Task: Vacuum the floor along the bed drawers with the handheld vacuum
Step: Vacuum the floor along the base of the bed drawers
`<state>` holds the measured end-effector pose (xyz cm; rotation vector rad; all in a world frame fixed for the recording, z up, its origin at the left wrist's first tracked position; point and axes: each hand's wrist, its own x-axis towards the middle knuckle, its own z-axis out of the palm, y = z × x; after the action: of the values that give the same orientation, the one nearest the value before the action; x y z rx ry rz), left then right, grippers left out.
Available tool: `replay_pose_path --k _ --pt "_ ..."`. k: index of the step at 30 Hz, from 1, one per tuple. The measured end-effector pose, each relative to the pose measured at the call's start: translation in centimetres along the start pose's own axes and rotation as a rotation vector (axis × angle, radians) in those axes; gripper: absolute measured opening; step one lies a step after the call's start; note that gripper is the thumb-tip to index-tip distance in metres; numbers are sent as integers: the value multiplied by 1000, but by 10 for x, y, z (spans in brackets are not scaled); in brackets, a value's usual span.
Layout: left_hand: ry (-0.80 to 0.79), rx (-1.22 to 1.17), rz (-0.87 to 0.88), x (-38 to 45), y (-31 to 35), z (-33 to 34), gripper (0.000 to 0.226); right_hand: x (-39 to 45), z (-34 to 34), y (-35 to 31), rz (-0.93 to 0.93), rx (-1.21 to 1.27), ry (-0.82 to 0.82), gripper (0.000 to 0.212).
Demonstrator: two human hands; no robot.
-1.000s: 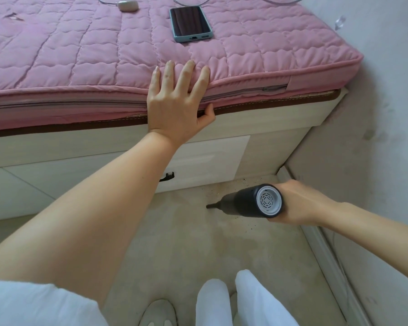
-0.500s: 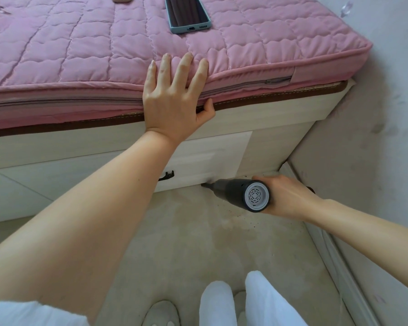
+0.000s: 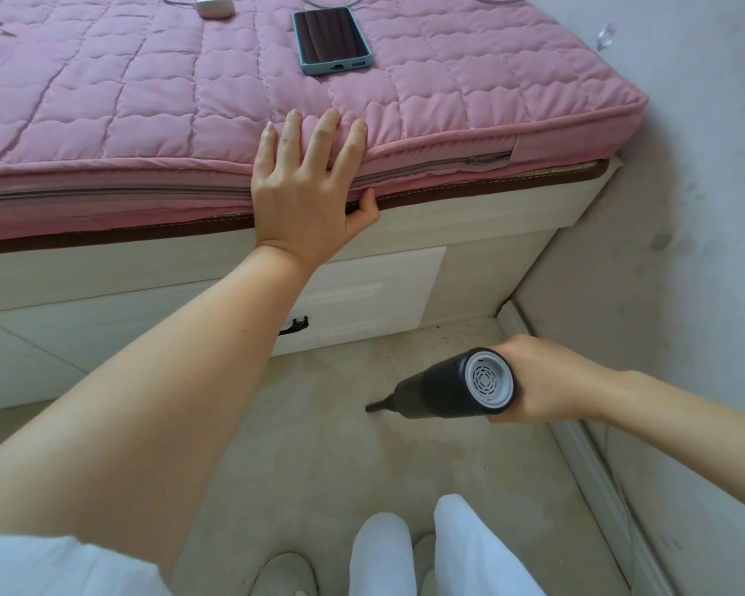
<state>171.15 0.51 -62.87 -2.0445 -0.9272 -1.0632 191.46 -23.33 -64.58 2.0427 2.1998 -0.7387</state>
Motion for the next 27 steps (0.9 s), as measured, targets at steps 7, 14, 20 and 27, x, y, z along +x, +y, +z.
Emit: replay_pose_path --k 7,14,20,27 --pt "-11 4 16 0 -1 1 54 -7 0 2 13 -99 52 25" --pt "-6 11 22 0 -1 1 58 15 6 6 25 -109 107 28" --pt "-4 22 20 -1 -1 2 57 30 10 7 38 -100 124 30" --pt "-20 32 13 -1 -2 2 54 33 9 3 49 -82 147 29"
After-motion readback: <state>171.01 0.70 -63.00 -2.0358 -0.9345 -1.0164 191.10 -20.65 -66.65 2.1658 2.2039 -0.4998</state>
